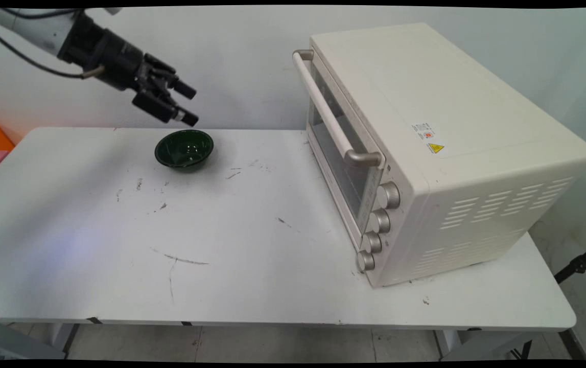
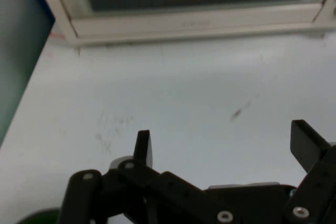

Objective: Open the oven

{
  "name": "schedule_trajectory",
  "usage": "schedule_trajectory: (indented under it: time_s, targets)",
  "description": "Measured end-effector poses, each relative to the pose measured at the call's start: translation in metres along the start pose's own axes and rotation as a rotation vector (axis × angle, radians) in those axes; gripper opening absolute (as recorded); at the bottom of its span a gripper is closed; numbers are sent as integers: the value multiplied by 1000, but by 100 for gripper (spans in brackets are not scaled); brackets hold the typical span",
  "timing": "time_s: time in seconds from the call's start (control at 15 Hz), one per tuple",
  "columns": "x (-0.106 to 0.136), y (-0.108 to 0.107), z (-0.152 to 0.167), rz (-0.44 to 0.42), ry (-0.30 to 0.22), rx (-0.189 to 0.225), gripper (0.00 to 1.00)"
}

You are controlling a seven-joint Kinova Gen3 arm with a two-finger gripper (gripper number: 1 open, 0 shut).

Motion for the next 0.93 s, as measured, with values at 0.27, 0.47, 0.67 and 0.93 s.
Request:
schedule_trajectory:
  time_s: [0.27,0.47,0.67,0.93]
  targets:
    - [34,6,5,15,34,-4,100]
    - [58,10,11,28,50,-7,100]
    - [79,14,19,43,56,-8,100]
    - [110,19,37,48,65,-4,100]
